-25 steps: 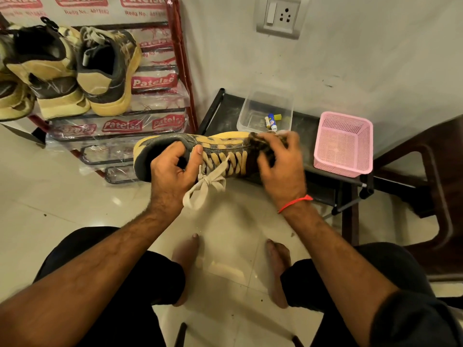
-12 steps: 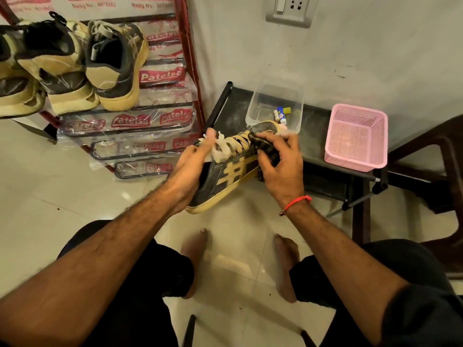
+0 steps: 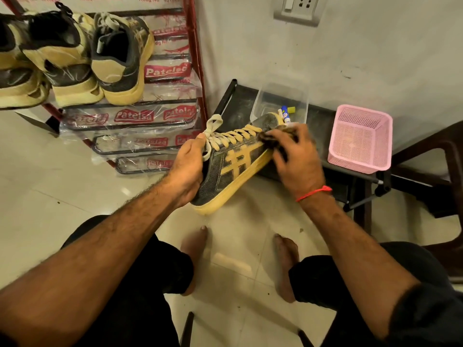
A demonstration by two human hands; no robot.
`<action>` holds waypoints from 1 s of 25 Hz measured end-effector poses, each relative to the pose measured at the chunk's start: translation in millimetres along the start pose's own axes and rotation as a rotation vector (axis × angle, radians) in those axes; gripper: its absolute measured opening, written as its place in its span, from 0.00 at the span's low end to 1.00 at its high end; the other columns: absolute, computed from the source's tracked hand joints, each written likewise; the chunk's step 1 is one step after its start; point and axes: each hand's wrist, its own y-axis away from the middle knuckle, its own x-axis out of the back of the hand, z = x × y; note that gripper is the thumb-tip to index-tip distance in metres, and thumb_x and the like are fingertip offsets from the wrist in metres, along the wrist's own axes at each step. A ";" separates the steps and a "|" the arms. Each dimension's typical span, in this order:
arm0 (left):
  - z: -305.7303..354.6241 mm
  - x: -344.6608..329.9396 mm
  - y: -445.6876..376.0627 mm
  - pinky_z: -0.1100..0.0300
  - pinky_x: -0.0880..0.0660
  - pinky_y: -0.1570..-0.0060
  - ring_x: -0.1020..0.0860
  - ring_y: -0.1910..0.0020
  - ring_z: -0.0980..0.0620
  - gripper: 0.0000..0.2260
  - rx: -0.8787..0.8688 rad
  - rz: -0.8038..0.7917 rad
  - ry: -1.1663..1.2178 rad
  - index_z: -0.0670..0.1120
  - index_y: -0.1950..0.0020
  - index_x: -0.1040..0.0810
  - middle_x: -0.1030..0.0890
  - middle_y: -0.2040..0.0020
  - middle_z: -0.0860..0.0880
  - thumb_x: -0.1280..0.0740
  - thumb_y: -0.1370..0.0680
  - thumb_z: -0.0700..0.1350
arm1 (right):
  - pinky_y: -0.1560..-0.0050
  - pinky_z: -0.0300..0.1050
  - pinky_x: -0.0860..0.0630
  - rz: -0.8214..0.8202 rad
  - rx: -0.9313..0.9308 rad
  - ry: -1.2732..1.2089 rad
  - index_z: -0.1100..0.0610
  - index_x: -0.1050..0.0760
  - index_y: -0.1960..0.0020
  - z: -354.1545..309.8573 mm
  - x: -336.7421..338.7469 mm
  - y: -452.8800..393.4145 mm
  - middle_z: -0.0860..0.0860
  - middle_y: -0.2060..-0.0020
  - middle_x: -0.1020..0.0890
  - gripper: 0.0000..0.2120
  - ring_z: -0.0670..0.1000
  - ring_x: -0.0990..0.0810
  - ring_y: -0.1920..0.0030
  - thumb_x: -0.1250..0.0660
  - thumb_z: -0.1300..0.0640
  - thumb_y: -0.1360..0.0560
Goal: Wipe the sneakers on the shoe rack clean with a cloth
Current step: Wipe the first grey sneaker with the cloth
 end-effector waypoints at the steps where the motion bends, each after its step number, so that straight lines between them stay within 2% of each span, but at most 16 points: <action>1: -0.4 1.2 -2.0 0.41 0.23 0.36 0.18 0.40 0.42 0.15 0.003 0.013 -0.004 0.41 0.36 0.25 0.16 0.40 0.40 0.43 0.14 0.50 | 0.42 0.60 0.22 -0.009 -0.045 -0.016 0.57 0.21 0.38 5.1 0.4 0.7 0.61 0.42 0.26 0.18 0.60 0.23 0.44 0.33 0.62 0.27; 3: -3.0 2.5 -4.4 0.39 0.24 0.35 0.19 0.39 0.41 0.14 0.000 0.028 -0.040 0.43 0.39 0.24 0.17 0.40 0.39 0.41 0.14 0.52 | 0.41 0.55 0.22 -0.060 0.012 -0.117 0.58 0.20 0.38 -18.5 -6.5 16.1 0.60 0.43 0.27 0.17 0.58 0.23 0.45 0.33 0.62 0.27; 5: -5.4 2.7 -4.5 0.39 0.25 0.35 0.19 0.39 0.41 0.13 -0.012 0.033 -0.052 0.45 0.42 0.24 0.18 0.40 0.38 0.41 0.15 0.52 | 0.40 0.50 0.23 -0.172 0.192 -0.208 0.58 0.21 0.38 -62.2 -15.3 39.3 0.60 0.42 0.26 0.18 0.57 0.23 0.45 0.36 0.58 0.26; 7: -4.8 1.9 -3.9 0.38 0.25 0.35 0.20 0.38 0.39 0.13 -0.016 0.029 -0.025 0.43 0.41 0.24 0.19 0.39 0.36 0.41 0.15 0.51 | 0.42 0.50 0.23 -0.282 0.332 -0.164 0.57 0.21 0.37 -81.9 -16.2 46.4 0.61 0.41 0.26 0.18 0.59 0.23 0.45 0.39 0.54 0.24; 8: -5.2 2.6 -5.8 0.39 0.25 0.34 0.21 0.36 0.38 0.15 -0.018 0.017 -0.010 0.41 0.38 0.24 0.19 0.38 0.36 0.41 0.14 0.51 | 0.43 0.50 0.22 -0.271 0.342 -0.147 0.57 0.21 0.38 -75.1 -13.3 38.4 0.61 0.41 0.26 0.18 0.59 0.22 0.45 0.40 0.53 0.24; 10: -5.0 2.2 -6.9 0.39 0.25 0.34 0.21 0.35 0.38 0.16 -0.027 -0.007 -0.004 0.39 0.35 0.26 0.20 0.37 0.36 0.41 0.14 0.50 | 0.43 0.51 0.21 -0.134 0.213 -0.104 0.58 0.20 0.39 -43.4 -3.8 14.4 0.61 0.43 0.26 0.17 0.57 0.22 0.46 0.39 0.56 0.25; 13: -9.8 3.1 -6.4 0.38 0.25 0.35 0.20 0.38 0.41 0.15 -0.085 -0.045 -0.114 0.44 0.40 0.25 0.19 0.38 0.39 0.41 0.15 0.53 | 0.40 0.58 0.22 -0.011 -0.110 -0.018 0.58 0.21 0.38 -4.4 10.4 -3.2 0.62 0.41 0.28 0.16 0.59 0.24 0.43 0.32 0.62 0.25; 14: -10.9 3.8 -5.8 0.38 0.24 0.35 0.20 0.40 0.43 0.14 -0.116 -0.052 -0.172 0.46 0.42 0.24 0.18 0.40 0.40 0.41 0.15 0.55 | 0.39 0.57 0.22 -0.016 -0.133 -0.029 0.58 0.21 0.38 -8.2 7.9 0.7 0.62 0.42 0.28 0.16 0.59 0.24 0.43 0.31 0.63 0.26; 17: -11.1 8.8 -4.6 0.40 0.24 0.37 0.19 0.45 0.47 0.13 -0.232 -0.055 -0.313 0.51 0.45 0.24 0.18 0.46 0.45 0.42 0.16 0.58 | 0.40 0.45 0.24 -0.126 0.106 -0.151 0.59 0.21 0.37 -45.1 2.3 23.1 0.60 0.43 0.27 0.18 0.54 0.24 0.46 0.36 0.58 0.26; 19: -9.1 10.3 -3.2 0.44 0.22 0.39 0.19 0.47 0.50 0.12 -0.283 -0.060 -0.338 0.51 0.45 0.24 0.17 0.48 0.47 0.43 0.15 0.56 | 0.39 0.42 0.26 -0.147 0.145 -0.148 0.57 0.21 0.37 -42.7 6.8 17.9 0.60 0.42 0.27 0.17 0.52 0.25 0.45 0.36 0.58 0.25; 22: -8.5 9.0 1.4 0.53 0.23 0.48 0.19 0.54 0.59 0.10 -0.338 -0.092 -0.399 0.51 0.45 0.26 0.18 0.54 0.55 0.44 0.14 0.53 | 0.34 0.45 0.27 -0.031 -0.128 -0.045 0.56 0.21 0.36 0.5 24.2 -7.3 0.60 0.40 0.29 0.16 0.53 0.26 0.42 0.32 0.62 0.24; 23: -9.6 9.3 2.4 0.54 0.23 0.49 0.19 0.55 0.60 0.09 -0.357 -0.105 -0.425 0.52 0.45 0.26 0.18 0.55 0.56 0.44 0.14 0.53 | 0.34 0.46 0.26 0.006 -0.210 -0.026 0.56 0.21 0.37 16.3 30.7 -12.9 0.61 0.40 0.30 0.16 0.55 0.26 0.42 0.32 0.63 0.24; 25: -12.6 11.2 2.4 0.49 0.22 0.43 0.18 0.51 0.58 0.10 -0.377 -0.134 -0.470 0.56 0.45 0.25 0.16 0.52 0.56 0.43 0.16 0.59 | 0.36 0.47 0.26 0.056 -0.281 -0.042 0.57 0.20 0.38 29.7 34.0 -15.4 0.62 0.43 0.29 0.16 0.55 0.26 0.44 0.33 0.64 0.25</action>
